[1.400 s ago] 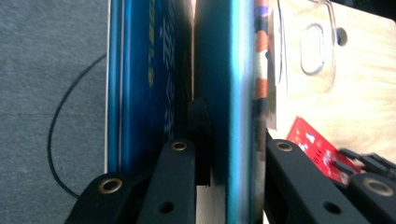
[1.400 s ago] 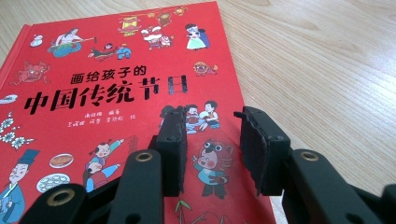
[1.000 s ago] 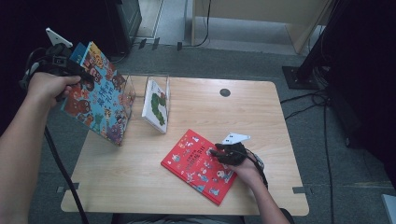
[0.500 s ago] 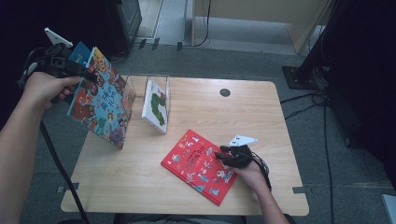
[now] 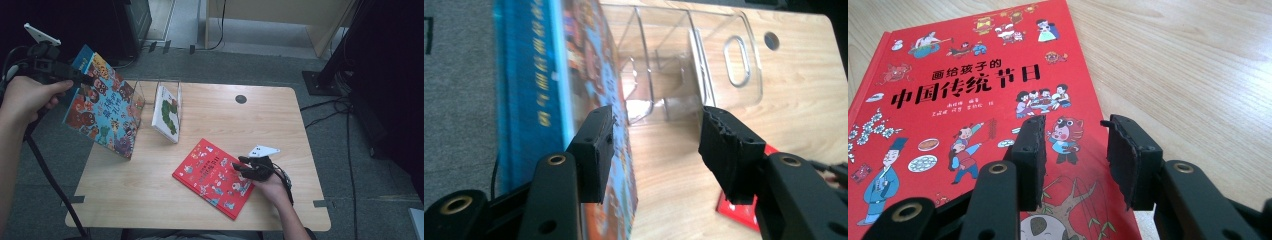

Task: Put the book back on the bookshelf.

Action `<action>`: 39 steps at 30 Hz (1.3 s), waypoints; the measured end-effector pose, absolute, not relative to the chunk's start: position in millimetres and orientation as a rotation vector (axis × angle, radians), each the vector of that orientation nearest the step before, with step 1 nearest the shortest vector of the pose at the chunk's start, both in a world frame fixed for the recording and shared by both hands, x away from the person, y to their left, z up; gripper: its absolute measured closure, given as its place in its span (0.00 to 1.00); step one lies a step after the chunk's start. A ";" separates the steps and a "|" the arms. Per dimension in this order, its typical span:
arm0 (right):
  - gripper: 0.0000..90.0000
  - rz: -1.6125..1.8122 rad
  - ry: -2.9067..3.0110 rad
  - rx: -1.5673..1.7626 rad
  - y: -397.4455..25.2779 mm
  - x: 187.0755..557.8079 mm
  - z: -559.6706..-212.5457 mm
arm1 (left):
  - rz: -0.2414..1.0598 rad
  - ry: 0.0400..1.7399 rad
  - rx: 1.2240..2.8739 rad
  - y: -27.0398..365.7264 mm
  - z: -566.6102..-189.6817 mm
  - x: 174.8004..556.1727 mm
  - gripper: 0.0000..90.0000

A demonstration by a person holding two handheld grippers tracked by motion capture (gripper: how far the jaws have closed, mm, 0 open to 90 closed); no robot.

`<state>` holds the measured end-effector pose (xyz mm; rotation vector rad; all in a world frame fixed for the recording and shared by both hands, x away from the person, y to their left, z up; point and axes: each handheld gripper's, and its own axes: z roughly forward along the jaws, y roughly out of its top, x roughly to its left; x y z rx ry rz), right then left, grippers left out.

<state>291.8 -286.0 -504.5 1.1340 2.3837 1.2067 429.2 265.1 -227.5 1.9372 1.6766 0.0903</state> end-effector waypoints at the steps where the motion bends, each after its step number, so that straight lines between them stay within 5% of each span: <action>1: 0.66 1.207 2.384 1.135 -286.4 291.8 -504.0 | 0.083 1.663 1.942 263.0 -227.5 426.5 0.53; 22: 0.68 1.227 2.364 1.140 -296.0 293.6 -503.4 | 0.047 1.517 2.026 216.3 -290.8 389.5 0.52; 39: 0.84 1.178 2.401 1.135 -310.0 276.9 -509.0 | 0.003 1.425 2.076 176.7 -341.6 383.8 0.49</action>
